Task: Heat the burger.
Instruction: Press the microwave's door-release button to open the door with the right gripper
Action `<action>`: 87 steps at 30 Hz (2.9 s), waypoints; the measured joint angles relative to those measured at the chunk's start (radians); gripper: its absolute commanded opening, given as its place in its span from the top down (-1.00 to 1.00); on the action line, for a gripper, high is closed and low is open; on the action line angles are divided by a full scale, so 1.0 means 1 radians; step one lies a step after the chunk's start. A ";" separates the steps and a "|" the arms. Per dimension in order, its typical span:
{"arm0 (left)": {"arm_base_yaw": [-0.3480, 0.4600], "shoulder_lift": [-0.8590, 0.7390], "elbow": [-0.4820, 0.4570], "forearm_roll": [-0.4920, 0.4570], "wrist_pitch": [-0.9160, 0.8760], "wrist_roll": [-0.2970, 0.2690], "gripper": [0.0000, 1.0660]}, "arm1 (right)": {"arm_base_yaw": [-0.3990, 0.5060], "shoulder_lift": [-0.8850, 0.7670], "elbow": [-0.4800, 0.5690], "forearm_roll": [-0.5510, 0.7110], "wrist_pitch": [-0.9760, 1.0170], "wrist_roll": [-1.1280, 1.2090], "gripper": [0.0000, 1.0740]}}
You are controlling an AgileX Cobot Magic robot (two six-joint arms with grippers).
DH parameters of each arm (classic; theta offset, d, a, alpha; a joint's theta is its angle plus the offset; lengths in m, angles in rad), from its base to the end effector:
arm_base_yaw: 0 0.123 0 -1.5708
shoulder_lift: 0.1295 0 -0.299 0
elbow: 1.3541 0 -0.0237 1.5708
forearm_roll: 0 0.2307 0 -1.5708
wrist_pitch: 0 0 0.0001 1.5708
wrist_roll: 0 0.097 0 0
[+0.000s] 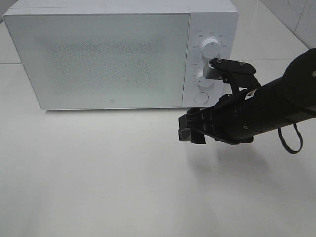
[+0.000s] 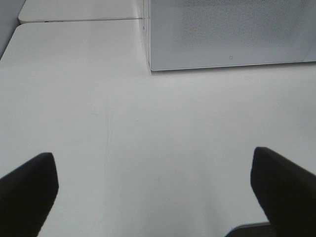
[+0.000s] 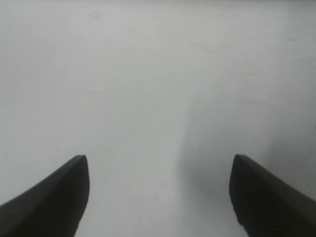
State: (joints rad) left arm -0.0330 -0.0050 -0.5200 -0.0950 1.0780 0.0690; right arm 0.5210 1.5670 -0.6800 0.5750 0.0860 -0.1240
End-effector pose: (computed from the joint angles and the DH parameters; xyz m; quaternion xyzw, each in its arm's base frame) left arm -0.0354 -0.0069 0.2688 0.0462 0.8490 -0.0380 0.5250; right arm 0.2384 0.1421 0.1965 -0.0417 0.9384 0.1790 0.2925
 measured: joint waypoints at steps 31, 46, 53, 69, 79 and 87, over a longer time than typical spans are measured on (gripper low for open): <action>0.000 0.000 0.000 0.000 0.000 0.000 -0.83 | -0.001 -0.738 0.028 -0.546 0.730 0.245 -0.42; 0.000 0.000 0.000 0.000 0.000 0.000 -0.83 | -0.202 -1.217 0.155 -0.575 0.861 0.245 -0.41; 0.000 0.000 0.000 0.000 0.000 0.000 -0.83 | -0.216 -1.355 0.178 -0.575 0.903 0.245 -0.41; 0.000 0.000 0.000 0.000 0.000 0.000 -0.83 | -0.333 -1.571 0.179 -0.583 0.908 0.245 -0.41; 0.000 0.000 0.000 0.000 0.000 0.000 -0.83 | -0.333 -1.571 0.179 -0.583 0.908 0.245 -0.41; 0.000 0.000 0.000 0.000 0.000 0.000 -0.83 | -0.333 -1.556 0.163 -0.583 0.855 0.245 -0.41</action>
State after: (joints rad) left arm -0.0330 -0.0050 -0.5200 -0.0950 1.0780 0.0690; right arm 0.1880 0.0110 -0.5170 -0.0080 0.9410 0.1210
